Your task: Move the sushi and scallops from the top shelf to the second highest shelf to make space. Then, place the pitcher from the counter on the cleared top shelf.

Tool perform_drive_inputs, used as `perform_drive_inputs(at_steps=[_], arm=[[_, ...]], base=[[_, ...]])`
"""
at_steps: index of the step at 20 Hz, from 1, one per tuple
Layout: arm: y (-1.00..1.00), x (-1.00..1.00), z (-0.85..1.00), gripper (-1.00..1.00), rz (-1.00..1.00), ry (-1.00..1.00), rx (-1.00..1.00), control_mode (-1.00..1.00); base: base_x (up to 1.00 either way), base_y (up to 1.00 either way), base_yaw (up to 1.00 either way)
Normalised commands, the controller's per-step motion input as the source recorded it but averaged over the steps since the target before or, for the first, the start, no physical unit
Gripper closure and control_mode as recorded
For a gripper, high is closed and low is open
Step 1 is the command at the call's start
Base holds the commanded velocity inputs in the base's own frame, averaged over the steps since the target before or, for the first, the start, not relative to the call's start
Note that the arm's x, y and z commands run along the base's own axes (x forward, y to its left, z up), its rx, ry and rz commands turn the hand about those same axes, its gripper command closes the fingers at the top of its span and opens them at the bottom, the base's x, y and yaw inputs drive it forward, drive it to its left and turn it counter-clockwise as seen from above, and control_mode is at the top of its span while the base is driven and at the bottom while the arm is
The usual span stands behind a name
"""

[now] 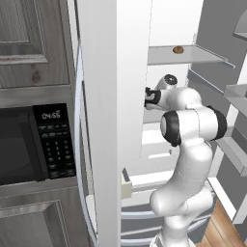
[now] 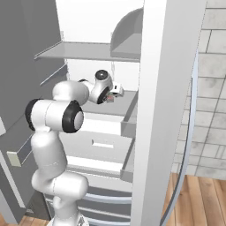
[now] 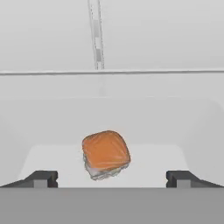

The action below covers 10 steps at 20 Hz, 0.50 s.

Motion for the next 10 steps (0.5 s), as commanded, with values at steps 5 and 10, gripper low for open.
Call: perform_drive_inputs(at_steps=[5,10], arm=[[-0.07,-1.00,0.75,-1.00,0.00,-0.15,-0.06,-1.00],[-0.12,-1.00,0.77,-1.00,-0.01,-0.08,-0.05,-1.00]], base=[[0.00,0.00,0.00],[0.00,0.00,0.00]])
